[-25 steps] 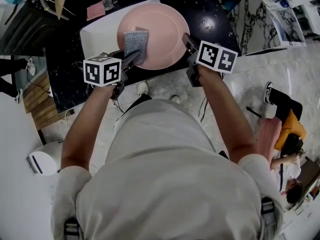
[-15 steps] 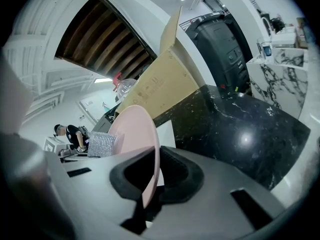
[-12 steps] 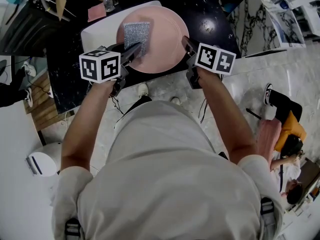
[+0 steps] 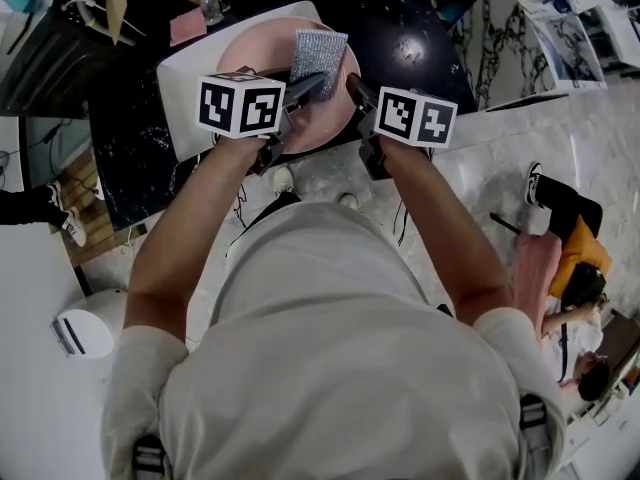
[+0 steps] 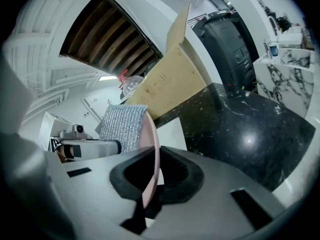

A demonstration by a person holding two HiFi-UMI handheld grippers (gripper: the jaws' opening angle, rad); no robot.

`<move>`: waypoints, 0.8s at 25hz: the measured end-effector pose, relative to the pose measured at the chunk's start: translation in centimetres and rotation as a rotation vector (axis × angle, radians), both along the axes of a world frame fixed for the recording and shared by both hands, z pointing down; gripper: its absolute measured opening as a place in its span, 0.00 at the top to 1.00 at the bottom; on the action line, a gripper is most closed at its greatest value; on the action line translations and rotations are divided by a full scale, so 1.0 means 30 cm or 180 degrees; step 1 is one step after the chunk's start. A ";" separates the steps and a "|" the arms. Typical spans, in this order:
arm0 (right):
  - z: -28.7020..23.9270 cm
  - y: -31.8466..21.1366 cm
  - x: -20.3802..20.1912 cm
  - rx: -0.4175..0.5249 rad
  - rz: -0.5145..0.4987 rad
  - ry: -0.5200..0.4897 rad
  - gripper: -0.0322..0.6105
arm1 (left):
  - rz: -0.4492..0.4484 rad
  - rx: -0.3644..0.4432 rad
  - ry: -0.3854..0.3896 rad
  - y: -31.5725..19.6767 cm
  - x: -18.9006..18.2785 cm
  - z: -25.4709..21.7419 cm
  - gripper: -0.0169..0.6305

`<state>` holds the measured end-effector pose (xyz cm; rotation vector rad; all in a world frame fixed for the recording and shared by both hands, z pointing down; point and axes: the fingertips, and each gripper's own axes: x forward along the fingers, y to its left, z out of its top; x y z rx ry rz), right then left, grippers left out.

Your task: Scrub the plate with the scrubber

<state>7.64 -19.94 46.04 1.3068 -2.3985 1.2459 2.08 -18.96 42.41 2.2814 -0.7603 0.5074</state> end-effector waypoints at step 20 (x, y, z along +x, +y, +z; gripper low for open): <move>-0.004 0.017 -0.002 0.0017 -0.0080 0.0048 0.91 | -0.0224 -0.0086 -0.0041 -0.029 -0.136 0.029 0.86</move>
